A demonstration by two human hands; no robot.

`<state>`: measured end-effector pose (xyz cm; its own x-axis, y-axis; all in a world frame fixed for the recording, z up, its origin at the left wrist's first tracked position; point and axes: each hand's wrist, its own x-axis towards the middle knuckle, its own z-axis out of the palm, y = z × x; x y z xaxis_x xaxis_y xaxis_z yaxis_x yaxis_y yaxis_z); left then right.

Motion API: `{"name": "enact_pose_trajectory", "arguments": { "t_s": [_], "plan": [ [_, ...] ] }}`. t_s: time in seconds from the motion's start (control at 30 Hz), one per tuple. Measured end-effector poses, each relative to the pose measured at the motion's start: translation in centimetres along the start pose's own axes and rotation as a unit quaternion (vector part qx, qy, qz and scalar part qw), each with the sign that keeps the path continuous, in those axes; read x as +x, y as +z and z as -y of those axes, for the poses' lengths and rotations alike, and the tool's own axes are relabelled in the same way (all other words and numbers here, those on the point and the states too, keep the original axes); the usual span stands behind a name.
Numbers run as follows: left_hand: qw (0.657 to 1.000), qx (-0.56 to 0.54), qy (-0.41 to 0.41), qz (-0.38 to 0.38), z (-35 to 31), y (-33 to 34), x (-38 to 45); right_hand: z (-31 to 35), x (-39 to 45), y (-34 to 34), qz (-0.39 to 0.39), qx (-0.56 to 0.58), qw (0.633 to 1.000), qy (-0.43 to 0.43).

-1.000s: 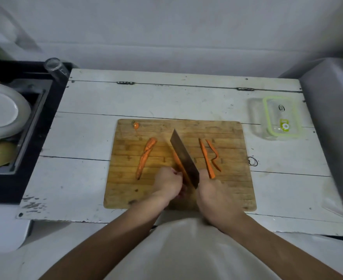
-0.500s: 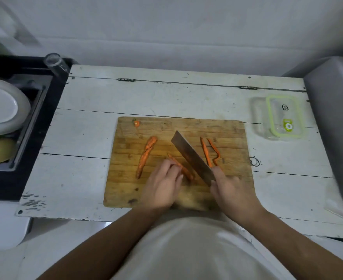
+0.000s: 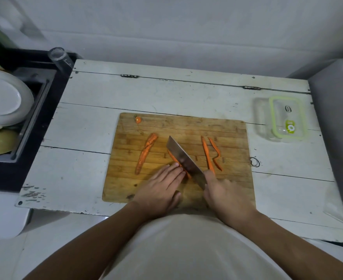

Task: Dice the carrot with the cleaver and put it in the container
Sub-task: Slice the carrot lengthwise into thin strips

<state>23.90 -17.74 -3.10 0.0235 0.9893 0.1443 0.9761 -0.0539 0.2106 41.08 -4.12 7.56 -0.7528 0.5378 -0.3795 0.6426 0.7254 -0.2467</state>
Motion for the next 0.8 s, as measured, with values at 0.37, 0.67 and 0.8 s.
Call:
{"name": "enact_pose_trajectory", "arguments": {
  "t_s": [0.37, 0.67, 0.8],
  "plan": [
    [1.000, 0.012, 0.006, 0.004, -0.4, 0.2, 0.3, 0.2, 0.1, 1.0, 0.009, -0.062, 0.998, -0.028],
    [1.000, 0.016, -0.006, 0.020, -0.6, 0.8, 0.6, 1.0, 0.7, 0.7, 0.057, -0.049, 0.997, 0.003],
    [0.999, 0.016, -0.007, 0.042, -0.5, 0.9, 0.7, 1.3, 0.6, 0.8, 0.076, -0.030, 0.997, 0.015]
  ]
}}
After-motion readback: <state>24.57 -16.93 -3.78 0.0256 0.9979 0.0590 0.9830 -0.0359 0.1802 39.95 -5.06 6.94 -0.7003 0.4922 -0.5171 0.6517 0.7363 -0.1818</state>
